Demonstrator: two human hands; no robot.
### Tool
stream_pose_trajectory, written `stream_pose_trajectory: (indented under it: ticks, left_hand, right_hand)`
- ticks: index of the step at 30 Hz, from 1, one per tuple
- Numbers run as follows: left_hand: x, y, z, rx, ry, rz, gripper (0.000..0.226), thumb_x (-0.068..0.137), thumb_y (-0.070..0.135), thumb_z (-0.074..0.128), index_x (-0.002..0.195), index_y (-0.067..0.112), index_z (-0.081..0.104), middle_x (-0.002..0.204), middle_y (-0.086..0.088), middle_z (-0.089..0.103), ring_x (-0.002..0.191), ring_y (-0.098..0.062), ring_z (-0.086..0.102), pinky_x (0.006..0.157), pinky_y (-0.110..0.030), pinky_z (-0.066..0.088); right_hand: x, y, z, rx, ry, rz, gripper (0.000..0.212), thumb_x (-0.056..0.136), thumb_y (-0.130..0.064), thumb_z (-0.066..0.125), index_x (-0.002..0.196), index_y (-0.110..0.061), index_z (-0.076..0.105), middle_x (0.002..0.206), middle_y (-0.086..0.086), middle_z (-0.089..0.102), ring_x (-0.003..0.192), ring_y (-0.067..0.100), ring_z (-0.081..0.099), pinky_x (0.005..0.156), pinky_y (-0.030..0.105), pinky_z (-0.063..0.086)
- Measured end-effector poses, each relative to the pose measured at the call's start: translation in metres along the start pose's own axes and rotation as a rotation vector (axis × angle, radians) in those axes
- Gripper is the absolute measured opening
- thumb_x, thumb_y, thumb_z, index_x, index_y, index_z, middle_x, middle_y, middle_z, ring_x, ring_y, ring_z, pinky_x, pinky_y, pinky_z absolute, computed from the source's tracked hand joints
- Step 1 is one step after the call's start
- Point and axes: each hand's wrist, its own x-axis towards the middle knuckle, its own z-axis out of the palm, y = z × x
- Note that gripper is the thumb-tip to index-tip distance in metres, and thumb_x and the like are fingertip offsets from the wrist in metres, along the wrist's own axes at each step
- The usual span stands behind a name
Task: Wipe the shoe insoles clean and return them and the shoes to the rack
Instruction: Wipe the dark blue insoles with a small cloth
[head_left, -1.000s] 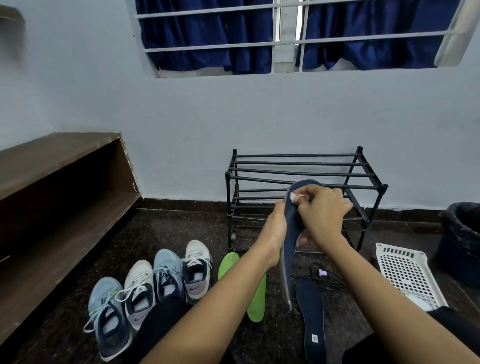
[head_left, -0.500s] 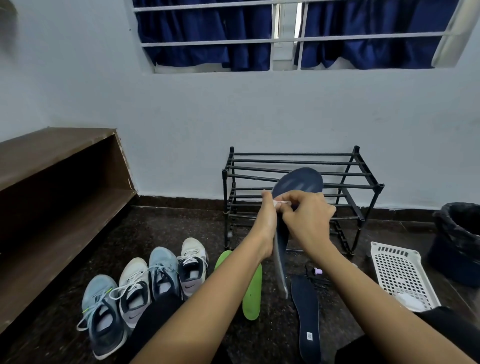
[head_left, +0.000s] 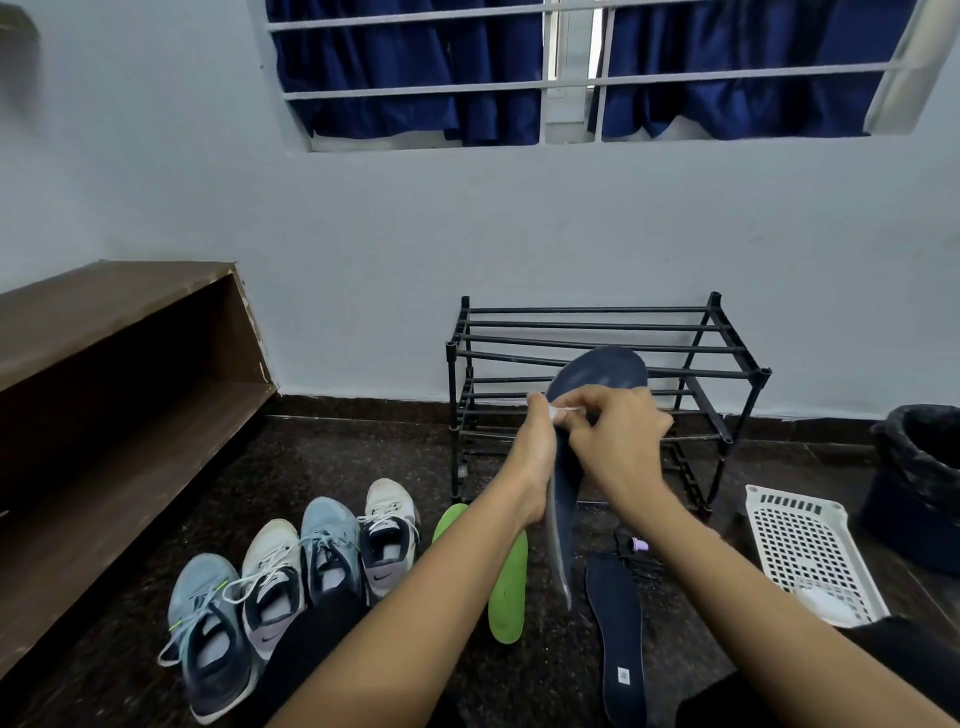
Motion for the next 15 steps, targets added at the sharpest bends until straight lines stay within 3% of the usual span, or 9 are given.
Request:
stream_pose_trajectory:
  ticks: [3,9,12,15]
  left_hand:
    - [0.003,0.006,-0.004,-0.024,0.044,0.008,0.07,0.1,0.059,0.021,0.088,0.01,0.07,0.068,-0.011,0.071,0.074,-0.024,0.066,0.065,-0.03,0.053]
    - [0.002,0.003,0.002,0.003,0.023,0.013,0.071,0.101,0.059,0.019,0.083,0.012,0.069,0.067,-0.009,0.071,0.07,-0.021,0.067,0.065,-0.028,0.053]
    - [-0.003,0.0,0.007,0.018,0.01,0.044,0.064,0.102,0.057,0.021,0.102,0.014,0.068,0.079,-0.009,0.071,0.072,-0.018,0.067,0.056,-0.023,0.054]
    - [-0.007,-0.002,0.012,0.048,-0.003,0.056,0.059,0.101,0.058,0.027,0.121,0.015,0.062,0.084,-0.011,0.071,0.068,-0.02,0.069,0.058,-0.03,0.056]
  right_hand:
    - [-0.01,-0.005,0.004,0.087,-0.04,-0.02,0.016,0.082,-0.023,0.066,0.077,-0.038,0.069,0.074,-0.013,0.068,0.099,0.019,0.053,0.077,0.034,0.025]
    - [0.0,-0.001,0.001,0.037,0.021,-0.008,0.009,0.081,-0.029,0.067,0.079,-0.038,0.07,0.074,-0.014,0.067,0.097,0.017,0.054,0.071,0.033,0.019]
    - [0.007,0.003,-0.002,0.005,0.074,0.015,0.006,0.082,-0.031,0.067,0.081,-0.036,0.07,0.077,-0.013,0.067,0.1,0.018,0.05,0.072,0.034,0.017]
    - [0.018,0.011,-0.006,0.01,0.1,0.096,0.006,0.085,-0.031,0.066,0.083,-0.035,0.07,0.076,-0.012,0.062,0.105,0.022,0.045,0.076,0.034,0.018]
